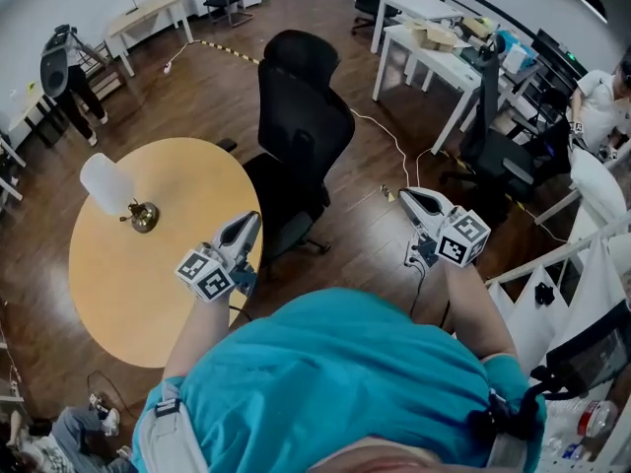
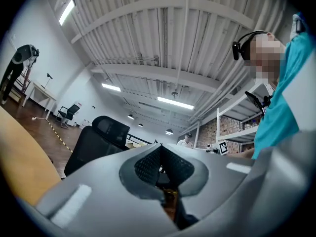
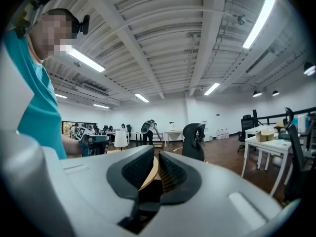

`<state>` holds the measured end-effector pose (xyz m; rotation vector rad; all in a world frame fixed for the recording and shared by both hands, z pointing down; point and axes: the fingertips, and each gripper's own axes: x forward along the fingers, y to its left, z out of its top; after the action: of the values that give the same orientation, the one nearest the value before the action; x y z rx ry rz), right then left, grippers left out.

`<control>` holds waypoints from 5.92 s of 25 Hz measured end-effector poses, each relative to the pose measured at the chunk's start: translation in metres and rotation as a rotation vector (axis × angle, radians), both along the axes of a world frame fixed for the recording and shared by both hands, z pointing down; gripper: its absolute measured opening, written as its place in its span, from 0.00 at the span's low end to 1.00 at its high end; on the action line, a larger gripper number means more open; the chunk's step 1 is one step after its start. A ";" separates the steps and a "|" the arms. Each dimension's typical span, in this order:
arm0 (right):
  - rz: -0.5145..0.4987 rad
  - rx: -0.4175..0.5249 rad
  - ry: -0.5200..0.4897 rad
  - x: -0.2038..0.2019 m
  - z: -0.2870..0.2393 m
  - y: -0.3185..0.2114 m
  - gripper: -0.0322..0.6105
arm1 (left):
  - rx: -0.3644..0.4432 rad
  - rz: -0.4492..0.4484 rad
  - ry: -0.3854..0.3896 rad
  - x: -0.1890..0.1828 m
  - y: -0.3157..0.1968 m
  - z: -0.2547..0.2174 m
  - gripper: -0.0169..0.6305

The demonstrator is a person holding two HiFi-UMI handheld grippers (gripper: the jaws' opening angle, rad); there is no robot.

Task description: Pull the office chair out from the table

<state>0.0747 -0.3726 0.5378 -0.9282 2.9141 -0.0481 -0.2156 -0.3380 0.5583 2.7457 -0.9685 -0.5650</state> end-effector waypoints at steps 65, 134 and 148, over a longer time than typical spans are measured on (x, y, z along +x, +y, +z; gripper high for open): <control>-0.273 -0.243 -0.123 -0.124 0.054 -0.493 0.40 | -0.224 -0.161 -0.700 0.045 -0.715 0.041 0.44; -0.129 -0.336 -0.296 0.287 0.064 -0.751 0.38 | -0.279 -0.054 -0.783 0.467 -0.981 0.063 0.42; 0.099 -0.369 -0.300 0.402 0.094 -0.837 0.31 | -0.258 -0.055 -0.795 0.564 -0.991 0.087 0.34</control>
<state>0.4771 -1.2094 0.6313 -1.0084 2.6199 -0.6759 0.3480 -1.3292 0.6453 2.7042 -1.1453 0.6675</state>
